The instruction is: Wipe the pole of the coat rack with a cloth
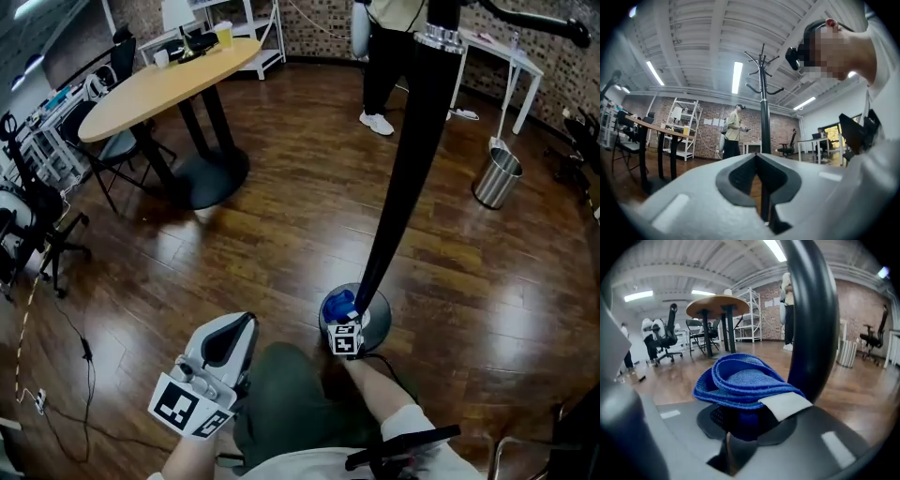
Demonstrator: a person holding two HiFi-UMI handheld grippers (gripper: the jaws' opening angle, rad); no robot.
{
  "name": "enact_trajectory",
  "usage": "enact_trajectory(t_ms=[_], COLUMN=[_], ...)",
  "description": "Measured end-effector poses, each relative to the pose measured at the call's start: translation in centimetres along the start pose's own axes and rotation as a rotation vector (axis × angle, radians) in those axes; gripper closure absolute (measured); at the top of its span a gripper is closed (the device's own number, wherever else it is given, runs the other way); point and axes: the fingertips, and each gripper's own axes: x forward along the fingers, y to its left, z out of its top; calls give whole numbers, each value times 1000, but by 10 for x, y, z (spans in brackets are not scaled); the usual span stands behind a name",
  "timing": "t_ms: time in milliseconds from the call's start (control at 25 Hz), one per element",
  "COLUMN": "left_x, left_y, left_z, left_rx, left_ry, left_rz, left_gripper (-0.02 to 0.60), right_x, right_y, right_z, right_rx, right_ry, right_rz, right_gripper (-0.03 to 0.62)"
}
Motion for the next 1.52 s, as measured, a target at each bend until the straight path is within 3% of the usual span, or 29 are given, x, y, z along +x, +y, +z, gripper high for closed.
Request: enact_trajectory(t_ms=[160, 280, 400, 520, 600, 720, 800, 880, 1040, 1160, 1240, 1400, 1520], left_x=[-8, -5, 1, 18, 33, 59, 77, 96, 120, 126, 122, 94, 82], left_y=[-7, -13, -7, 0, 0, -11, -17, -17, -20, -34, -36, -49, -71], left_z=[-3, -4, -6, -8, 2, 20, 28, 43, 94, 139, 189, 286, 374], left_rx=[-9, -9, -5, -9, 4, 33, 28, 21, 9, 25, 39, 42, -27], left_ry=[29, 28, 24, 6, -44, -106, -111, -103, -61, 26, 35, 69, 94], left_rz=[3, -9, -7, -4, -16, -67, -105, -140, -191, -232, -219, -226, -255], left_gripper=[580, 580, 580, 580, 580, 580, 580, 580, 580, 580, 580, 580, 580], right_x=[5, -9, -77, -240, -342, -432, -454, -460, -473, -502, -530, -630, -693], right_y=[3, 0, 19, 40, 42, 27, 15, 11, 21, 27, 24, 43, 53], right_z=[-57, -36, 79, 254, 339, 395, 410, 424, 446, 463, 489, 579, 635], right_rx=[43, 20, -41, -77, -119, -183, -228, -237, -130, -8, 7, 41, 75], right_ry=[118, 65, -133, -440, -597, -746, -791, -824, -795, -740, -734, -742, -683], right_rz=[35, 58, 167, 313, 356, 311, 249, 254, 399, 519, 531, 559, 530], right_gripper=[493, 493, 493, 494, 493, 493, 493, 493, 493, 493, 494, 493, 493])
